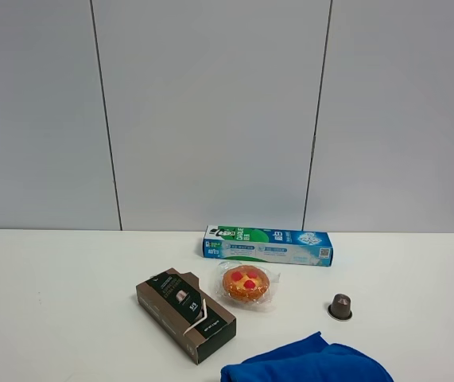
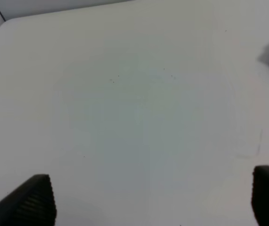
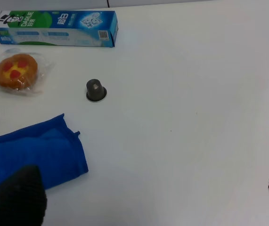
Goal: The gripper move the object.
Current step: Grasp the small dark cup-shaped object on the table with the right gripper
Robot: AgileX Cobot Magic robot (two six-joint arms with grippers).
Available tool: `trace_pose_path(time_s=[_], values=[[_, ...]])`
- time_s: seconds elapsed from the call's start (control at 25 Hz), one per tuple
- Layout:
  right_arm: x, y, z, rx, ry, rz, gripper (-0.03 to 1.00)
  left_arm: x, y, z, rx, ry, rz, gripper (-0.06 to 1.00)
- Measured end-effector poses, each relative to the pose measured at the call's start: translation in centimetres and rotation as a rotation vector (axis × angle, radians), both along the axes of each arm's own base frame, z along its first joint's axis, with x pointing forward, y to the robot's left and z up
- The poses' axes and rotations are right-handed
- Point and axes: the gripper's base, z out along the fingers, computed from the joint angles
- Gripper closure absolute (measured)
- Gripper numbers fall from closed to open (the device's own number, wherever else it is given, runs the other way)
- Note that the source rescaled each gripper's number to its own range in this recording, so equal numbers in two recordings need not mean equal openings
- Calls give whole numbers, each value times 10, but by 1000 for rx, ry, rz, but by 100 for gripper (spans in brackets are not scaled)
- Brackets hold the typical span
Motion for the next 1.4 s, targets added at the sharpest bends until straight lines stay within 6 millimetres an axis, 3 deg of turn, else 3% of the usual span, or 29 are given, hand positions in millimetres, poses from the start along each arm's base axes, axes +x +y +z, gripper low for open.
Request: trace_pose_path(time_s=[0.92,1.08,1.16,1.28,1.32,1.4], values=[[-2,4,4,-55,-19,75,-3,0,0,0,0,0,0,-6],[-3,7,39,-95,-67,139,-3,0,0,0,0,0,0,-6],[1,9,65,-91,-83,161,-3,0,0,0,0,0,0,-6],[18,12,100,-72,-72,177,-3,0,0,0,0,0,0,-6],[18,12,100,-72,-72,177,-3,0,0,0,0,0,0,-6],[36,16,121,-45,-48,204,-3,0,0,0,0,0,0,-6]])
